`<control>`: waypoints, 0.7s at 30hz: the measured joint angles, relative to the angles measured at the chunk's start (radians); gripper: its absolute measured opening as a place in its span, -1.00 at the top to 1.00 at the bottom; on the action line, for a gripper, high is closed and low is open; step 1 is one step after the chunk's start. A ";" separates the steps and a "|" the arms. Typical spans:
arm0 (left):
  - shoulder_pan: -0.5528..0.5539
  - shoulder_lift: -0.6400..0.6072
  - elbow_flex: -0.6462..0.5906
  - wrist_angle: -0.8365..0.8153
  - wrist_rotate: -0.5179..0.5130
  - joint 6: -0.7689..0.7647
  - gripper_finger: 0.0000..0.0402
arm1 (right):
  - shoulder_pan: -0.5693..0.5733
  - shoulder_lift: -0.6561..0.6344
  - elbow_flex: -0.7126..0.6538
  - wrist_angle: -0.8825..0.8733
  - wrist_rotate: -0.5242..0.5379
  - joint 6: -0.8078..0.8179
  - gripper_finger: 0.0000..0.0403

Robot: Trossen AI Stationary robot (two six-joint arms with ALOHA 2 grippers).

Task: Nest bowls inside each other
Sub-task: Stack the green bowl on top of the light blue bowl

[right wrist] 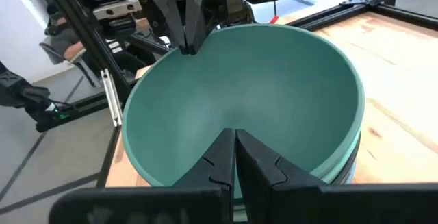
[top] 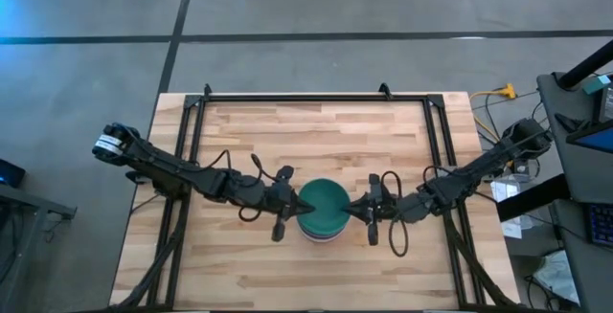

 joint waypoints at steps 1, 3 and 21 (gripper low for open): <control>0.000 -0.001 -0.005 0.003 0.001 0.000 1.00 | 0.000 -0.002 0.000 -0.001 0.000 0.000 0.96; 0.000 -0.002 -0.018 0.008 0.001 -0.001 1.00 | 0.000 -0.011 0.000 -0.005 0.000 0.000 0.96; 0.000 0.000 -0.066 0.067 0.003 -0.025 1.00 | 0.000 -0.040 0.005 -0.010 0.001 -0.004 0.96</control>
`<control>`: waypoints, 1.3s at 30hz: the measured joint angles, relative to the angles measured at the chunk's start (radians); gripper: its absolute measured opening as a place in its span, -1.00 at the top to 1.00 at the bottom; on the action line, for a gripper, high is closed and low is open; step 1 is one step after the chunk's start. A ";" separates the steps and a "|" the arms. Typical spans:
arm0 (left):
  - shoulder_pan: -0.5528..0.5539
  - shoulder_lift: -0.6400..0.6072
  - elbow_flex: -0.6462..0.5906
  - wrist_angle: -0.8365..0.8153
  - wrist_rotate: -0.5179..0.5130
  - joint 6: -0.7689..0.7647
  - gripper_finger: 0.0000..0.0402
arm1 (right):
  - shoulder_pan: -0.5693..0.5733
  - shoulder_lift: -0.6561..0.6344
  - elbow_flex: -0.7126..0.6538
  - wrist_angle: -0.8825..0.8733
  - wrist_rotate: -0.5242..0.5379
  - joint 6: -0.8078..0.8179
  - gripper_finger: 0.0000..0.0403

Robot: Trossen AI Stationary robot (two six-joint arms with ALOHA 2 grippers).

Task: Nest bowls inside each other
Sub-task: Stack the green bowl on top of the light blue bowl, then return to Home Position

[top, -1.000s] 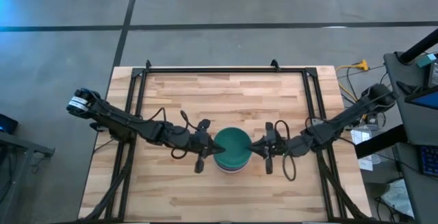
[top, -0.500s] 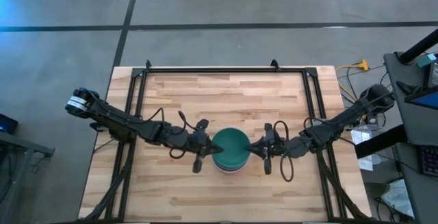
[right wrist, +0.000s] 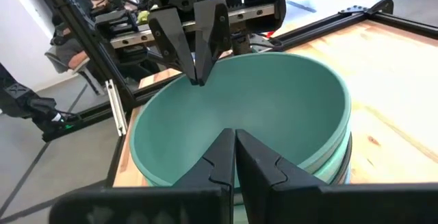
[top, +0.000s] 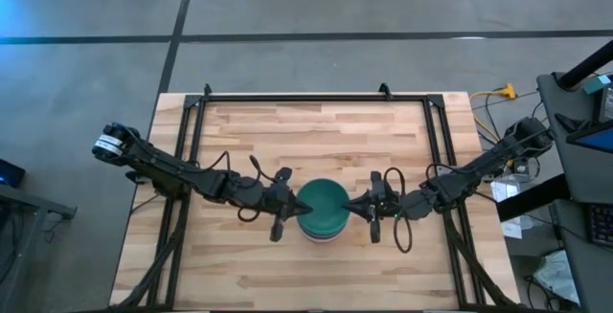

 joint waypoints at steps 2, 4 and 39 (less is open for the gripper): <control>0.000 -0.005 0.001 0.002 0.001 0.002 1.00 | 0.000 0.000 0.000 -0.001 0.000 0.000 0.96; 0.000 -0.016 0.008 -0.002 0.002 0.012 1.00 | 0.000 0.001 0.002 -0.009 0.000 0.000 0.96; 0.137 -0.224 0.278 -0.047 0.055 0.180 1.00 | -0.353 -0.083 0.366 0.181 -0.594 -0.221 0.96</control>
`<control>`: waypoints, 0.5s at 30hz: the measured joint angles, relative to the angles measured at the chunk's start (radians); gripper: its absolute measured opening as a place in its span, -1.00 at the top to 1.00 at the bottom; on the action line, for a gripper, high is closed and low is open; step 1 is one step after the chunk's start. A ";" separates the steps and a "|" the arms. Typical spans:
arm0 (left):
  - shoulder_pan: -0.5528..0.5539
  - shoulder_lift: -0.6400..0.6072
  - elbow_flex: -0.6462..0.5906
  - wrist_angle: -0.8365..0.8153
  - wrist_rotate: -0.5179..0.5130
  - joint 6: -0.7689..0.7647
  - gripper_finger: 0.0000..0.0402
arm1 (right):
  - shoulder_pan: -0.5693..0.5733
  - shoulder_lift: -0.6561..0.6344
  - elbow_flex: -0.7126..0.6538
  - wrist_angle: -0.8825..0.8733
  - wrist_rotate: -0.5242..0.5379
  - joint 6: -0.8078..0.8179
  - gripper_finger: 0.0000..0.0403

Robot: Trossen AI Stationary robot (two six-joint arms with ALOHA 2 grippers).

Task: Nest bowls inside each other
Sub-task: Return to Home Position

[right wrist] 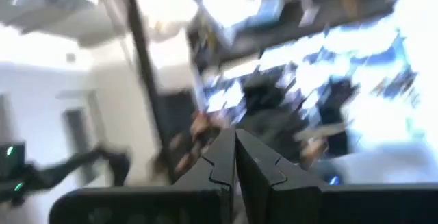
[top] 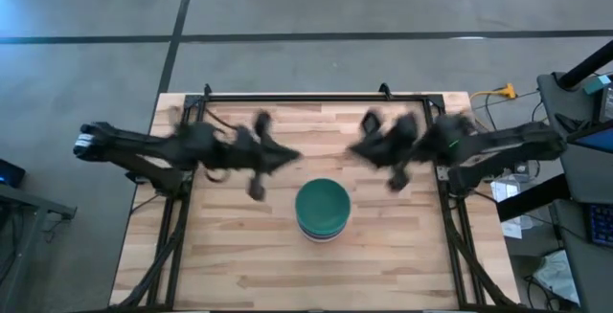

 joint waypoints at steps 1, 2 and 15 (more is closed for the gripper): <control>0.007 -0.033 0.007 -0.007 -0.012 0.012 1.00 | -0.023 -0.044 0.002 -0.004 0.008 -0.025 0.96; 0.009 -0.077 0.008 -0.027 -0.034 0.026 1.00 | -0.038 -0.092 0.002 -0.009 0.025 -0.051 0.96; -0.013 -0.711 -0.103 -0.491 -0.364 0.078 1.00 | 0.022 -0.819 -0.253 -0.165 0.360 -0.263 0.96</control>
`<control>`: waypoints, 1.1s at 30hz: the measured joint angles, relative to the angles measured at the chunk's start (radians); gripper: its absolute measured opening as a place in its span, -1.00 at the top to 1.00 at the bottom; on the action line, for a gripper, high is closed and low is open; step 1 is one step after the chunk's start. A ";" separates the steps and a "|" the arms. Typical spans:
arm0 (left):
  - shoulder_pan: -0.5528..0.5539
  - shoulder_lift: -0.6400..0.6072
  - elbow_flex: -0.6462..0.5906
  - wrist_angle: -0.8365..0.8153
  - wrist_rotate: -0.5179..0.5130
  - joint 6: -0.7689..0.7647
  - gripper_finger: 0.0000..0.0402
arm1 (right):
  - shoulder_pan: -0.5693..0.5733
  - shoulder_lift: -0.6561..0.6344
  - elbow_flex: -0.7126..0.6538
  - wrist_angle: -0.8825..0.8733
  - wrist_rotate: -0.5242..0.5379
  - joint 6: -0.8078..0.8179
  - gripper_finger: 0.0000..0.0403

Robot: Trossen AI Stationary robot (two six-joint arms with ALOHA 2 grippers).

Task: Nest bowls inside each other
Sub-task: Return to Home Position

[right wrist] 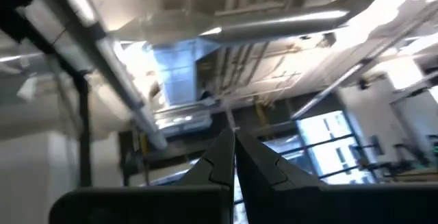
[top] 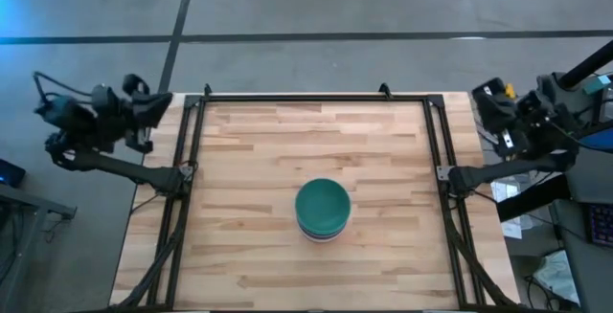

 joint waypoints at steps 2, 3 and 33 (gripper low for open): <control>0.000 -0.088 -0.062 -0.011 -0.030 -0.006 1.00 | 0.000 -0.086 -0.060 0.003 0.038 -0.011 0.96; 0.000 -0.126 -0.096 -0.011 -0.038 -0.021 1.00 | 0.000 -0.129 -0.089 0.008 0.054 -0.015 0.96; -0.008 -0.454 -0.574 -0.211 -0.034 -0.488 1.00 | 0.002 -0.361 -0.370 -0.239 -0.001 0.426 0.96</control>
